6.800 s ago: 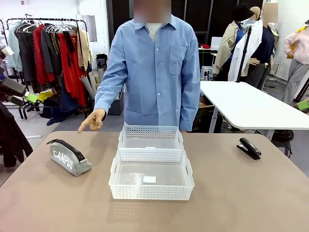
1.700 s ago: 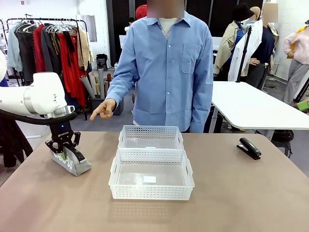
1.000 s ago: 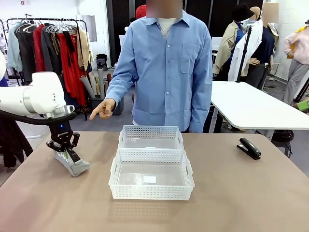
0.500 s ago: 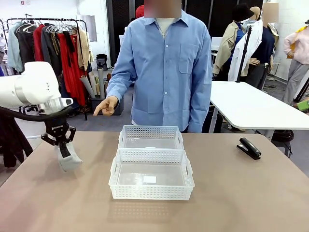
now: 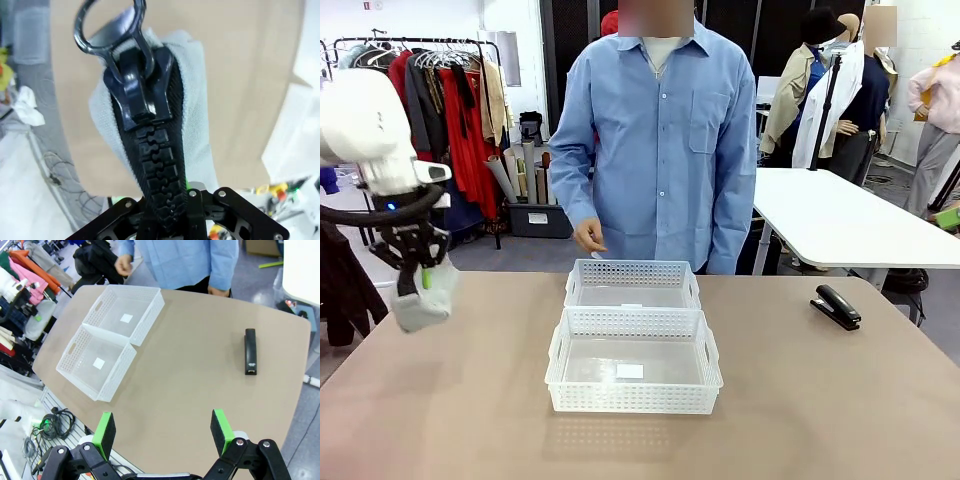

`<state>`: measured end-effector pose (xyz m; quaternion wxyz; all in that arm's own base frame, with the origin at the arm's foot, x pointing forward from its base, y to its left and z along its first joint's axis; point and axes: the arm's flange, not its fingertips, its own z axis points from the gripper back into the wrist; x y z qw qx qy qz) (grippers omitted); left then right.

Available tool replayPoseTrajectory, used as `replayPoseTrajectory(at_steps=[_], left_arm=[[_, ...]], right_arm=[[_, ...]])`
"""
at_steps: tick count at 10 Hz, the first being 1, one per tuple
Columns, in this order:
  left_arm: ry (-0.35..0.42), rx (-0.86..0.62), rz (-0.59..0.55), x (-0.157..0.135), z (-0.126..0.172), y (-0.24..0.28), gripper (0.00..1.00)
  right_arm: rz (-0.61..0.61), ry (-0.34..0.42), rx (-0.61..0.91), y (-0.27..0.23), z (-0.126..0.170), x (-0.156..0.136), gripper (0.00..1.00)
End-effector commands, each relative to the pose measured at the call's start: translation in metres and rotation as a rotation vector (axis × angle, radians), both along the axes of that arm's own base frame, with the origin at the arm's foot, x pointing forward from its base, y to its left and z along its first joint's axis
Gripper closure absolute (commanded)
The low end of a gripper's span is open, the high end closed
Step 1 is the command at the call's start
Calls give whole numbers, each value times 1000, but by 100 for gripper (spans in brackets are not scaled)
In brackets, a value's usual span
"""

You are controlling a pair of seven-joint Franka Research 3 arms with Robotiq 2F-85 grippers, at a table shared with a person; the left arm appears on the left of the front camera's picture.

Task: Distribute items into two baskets.
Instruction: Pick up the Pencil pouch that the person points to.

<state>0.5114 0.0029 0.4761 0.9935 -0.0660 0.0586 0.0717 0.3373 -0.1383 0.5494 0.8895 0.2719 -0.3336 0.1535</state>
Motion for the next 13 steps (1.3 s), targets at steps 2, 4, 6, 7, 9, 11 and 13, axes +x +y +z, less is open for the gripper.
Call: replayPoseTrajectory(at_steps=[2, 4, 6, 7, 9, 11, 13], left_arm=[[-14, -42, -288, -20, 71, 14, 100], [-87, -11, -493, -32, 106, 13, 100], [-107, 11, -590, -45, 124, 8, 100], [-106, -10, -667, -52, 129, 6, 100], [-122, -21, -734, -64, 130, -4, 100], [-149, 7, -719, -65, 131, -6, 100], [-118, -11, -720, -58, 133, -11, 100]], right_arm=[[9, -16, 13, 0, 2, 1, 0], [9, -16, 13, 0, 2, 1, 0], [9, -16, 13, 0, 2, 1, 0], [9, -16, 13, 0, 2, 1, 0], [9, -16, 13, 0, 2, 1, 0], [9, -16, 13, 0, 2, 1, 0], [9, -16, 13, 0, 2, 1, 0]])
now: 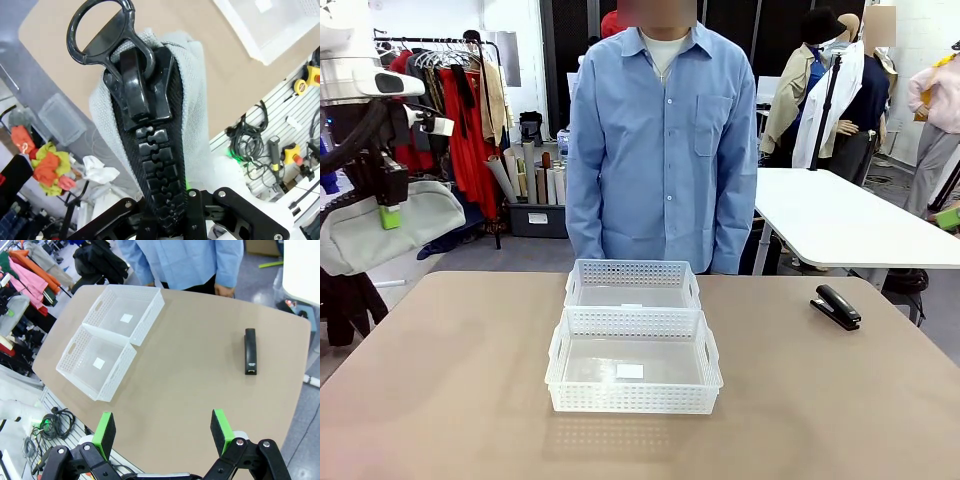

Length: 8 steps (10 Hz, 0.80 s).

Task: Distribute items into two baskets.
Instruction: Pick up the Pencil pouch that the person points to, then move the picked Pencil pouch towards the Organizing basket indicated by the person, stopping as directed.

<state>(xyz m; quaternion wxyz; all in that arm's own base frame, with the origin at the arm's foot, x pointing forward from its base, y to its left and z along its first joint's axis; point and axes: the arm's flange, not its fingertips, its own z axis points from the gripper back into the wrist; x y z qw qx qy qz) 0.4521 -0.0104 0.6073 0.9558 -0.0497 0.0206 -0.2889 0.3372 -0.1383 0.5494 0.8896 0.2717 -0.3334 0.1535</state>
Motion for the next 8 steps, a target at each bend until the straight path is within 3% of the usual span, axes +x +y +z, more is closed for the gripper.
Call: replayPoseTrajectory(at_steps=[1, 8], left_arm=[[2, -1, 4, 1, 2, 2, 100], [2, -1, 4, 1, 2, 2, 100]], right_arm=[[9, -17, 13, 0, 2, 1, 0], [9, -17, 13, 0, 2, 1, 0]])
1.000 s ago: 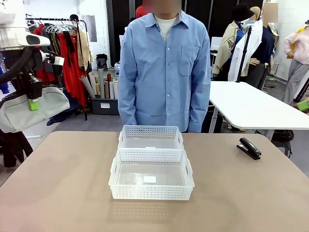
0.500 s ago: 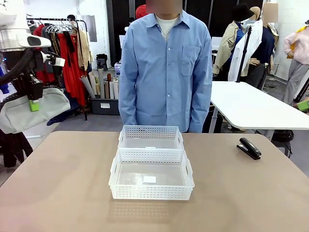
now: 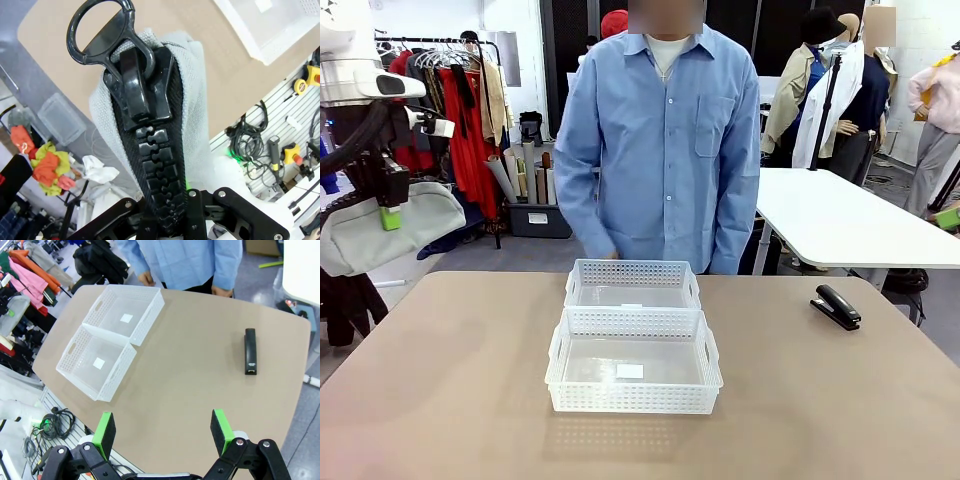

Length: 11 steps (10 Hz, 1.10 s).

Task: Distribute items into two baskets.
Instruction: Move the picked Pencil pouch towards the Organizing basket indicated by the person, stopping as directed.

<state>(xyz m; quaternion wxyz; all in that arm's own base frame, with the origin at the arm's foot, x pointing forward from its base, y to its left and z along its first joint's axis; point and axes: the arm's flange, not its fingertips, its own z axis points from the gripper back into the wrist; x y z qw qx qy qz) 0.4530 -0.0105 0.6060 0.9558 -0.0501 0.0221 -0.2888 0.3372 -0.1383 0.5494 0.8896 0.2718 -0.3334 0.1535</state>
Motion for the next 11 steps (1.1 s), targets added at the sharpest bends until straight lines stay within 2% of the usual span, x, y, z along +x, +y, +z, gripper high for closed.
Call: replayPoseTrajectory(at_steps=[1, 11], left_arm=[[-1, -1, 4, 0, 3, 2, 100], [-1, -1, 4, 0, 3, 2, 100]], right_arm=[[9, -17, 13, 0, 2, 1, 0], [9, -17, 13, 0, 2, 1, 0]])
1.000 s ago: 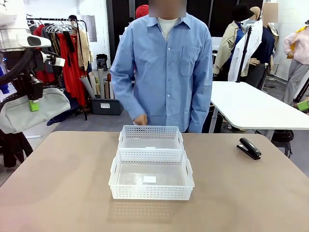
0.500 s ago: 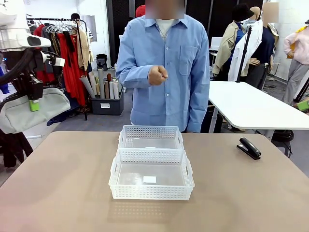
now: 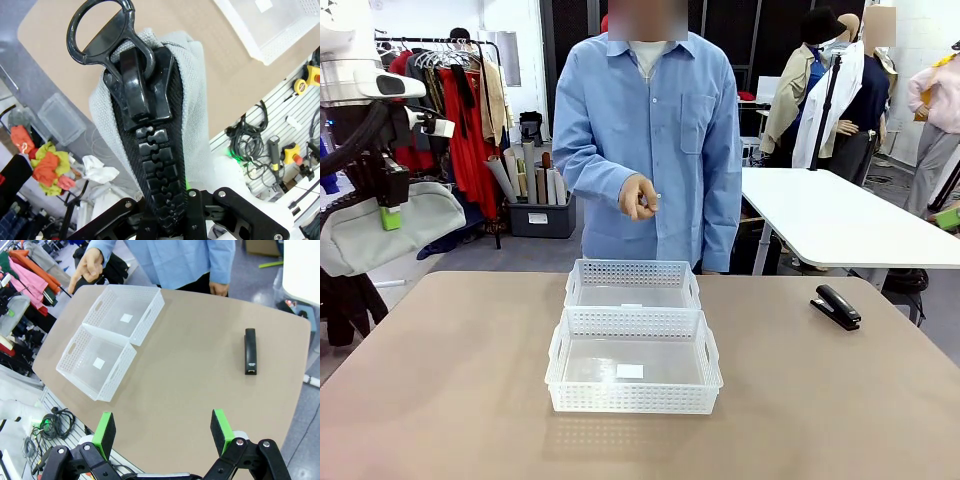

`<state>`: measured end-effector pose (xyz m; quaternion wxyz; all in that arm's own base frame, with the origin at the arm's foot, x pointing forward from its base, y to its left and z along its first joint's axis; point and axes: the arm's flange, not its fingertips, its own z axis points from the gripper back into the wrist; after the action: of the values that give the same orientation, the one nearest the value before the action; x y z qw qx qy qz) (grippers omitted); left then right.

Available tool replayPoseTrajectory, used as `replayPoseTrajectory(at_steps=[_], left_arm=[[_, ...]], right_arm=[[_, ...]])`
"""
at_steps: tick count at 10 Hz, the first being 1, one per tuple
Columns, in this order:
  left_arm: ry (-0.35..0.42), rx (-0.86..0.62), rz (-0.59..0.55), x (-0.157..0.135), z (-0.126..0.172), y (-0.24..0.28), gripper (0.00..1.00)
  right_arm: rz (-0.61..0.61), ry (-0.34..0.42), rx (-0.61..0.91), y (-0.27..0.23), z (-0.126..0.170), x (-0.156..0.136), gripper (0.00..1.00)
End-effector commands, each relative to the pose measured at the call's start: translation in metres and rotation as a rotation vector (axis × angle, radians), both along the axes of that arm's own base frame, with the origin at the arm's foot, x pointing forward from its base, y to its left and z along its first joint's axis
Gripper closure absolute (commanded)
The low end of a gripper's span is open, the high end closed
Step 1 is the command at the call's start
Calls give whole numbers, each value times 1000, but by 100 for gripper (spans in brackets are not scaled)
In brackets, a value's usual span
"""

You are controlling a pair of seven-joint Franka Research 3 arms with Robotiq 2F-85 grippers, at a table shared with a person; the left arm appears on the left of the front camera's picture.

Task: Distribute items into two baskets.
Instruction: Move the picked Pencil pouch towards the Organizing basket indicated by the person, stopping as directed.

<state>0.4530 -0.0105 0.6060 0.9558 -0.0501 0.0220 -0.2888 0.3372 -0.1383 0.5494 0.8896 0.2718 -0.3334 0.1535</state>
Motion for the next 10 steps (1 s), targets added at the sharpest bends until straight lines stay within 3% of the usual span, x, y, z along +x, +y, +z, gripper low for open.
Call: replayPoseTrajectory(at_steps=[1, 10], left_arm=[[-1, -1, 4, 0, 3, 2, 100], [0, 0, 0, 0, 0, 0, 100]], right_arm=[[9, -17, 13, 0, 2, 1, 0], [9, -17, 13, 0, 2, 1, 0]])
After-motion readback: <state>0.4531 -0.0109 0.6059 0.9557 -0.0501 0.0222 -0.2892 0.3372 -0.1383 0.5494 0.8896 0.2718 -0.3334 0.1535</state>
